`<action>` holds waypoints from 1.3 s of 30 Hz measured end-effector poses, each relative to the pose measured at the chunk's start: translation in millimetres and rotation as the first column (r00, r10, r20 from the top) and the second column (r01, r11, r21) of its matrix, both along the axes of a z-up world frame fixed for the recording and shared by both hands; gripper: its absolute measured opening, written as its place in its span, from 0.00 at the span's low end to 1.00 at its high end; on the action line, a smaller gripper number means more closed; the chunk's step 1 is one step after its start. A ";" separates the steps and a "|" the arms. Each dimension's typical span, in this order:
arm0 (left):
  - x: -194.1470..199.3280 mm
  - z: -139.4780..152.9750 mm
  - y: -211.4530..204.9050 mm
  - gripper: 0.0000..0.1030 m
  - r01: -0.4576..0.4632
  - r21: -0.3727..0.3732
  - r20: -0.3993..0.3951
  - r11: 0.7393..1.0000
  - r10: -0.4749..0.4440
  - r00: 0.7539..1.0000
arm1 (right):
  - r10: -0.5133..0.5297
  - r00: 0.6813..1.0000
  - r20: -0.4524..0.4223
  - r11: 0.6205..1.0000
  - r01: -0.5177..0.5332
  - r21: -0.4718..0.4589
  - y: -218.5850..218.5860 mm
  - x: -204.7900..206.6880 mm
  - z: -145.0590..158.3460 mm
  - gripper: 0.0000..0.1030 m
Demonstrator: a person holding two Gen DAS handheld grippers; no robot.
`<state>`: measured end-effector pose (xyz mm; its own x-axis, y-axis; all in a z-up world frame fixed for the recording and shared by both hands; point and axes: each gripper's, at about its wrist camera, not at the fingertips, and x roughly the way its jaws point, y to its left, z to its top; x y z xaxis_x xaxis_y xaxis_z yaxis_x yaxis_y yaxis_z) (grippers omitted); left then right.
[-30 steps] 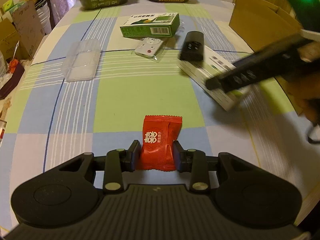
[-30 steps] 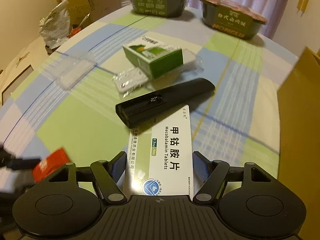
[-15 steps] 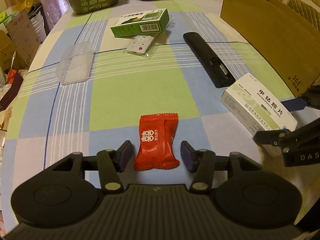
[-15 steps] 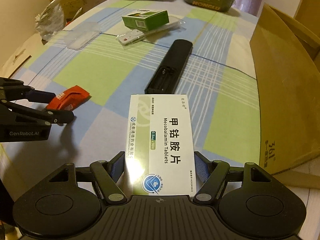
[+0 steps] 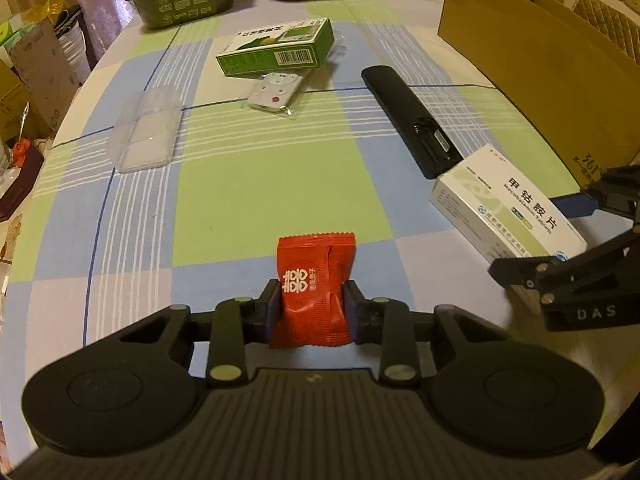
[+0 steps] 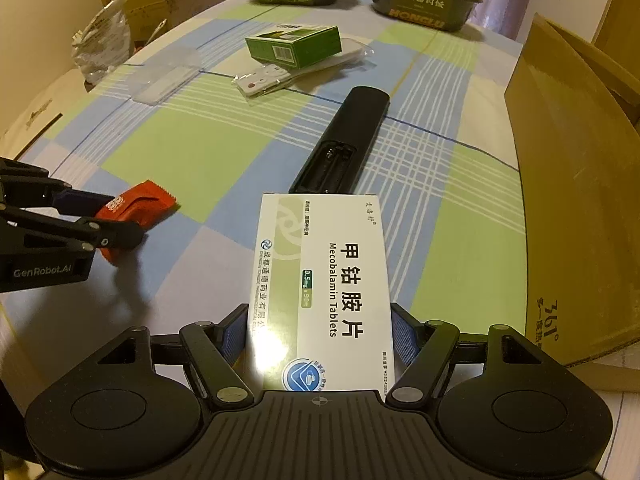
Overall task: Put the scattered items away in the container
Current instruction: 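Carry the candy packet and tablets box over the cardboard box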
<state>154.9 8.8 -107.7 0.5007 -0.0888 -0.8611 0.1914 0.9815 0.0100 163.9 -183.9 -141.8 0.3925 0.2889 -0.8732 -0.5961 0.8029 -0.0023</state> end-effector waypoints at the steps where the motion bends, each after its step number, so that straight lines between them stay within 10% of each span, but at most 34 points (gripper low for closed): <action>1: -0.7 0.3 0.1 0.26 0.002 -0.002 -0.002 1.000 -0.002 1.000 | 0.001 1.000 0.001 1.000 -0.001 -0.001 0.3 0.3 0.2 0.71; 39: -68.4 89.3 -75.7 0.25 0.142 -0.006 0.089 0.990 -0.141 0.986 | -0.230 0.964 0.135 0.970 0.215 0.115 -103.9 -66.1 121.1 0.71</action>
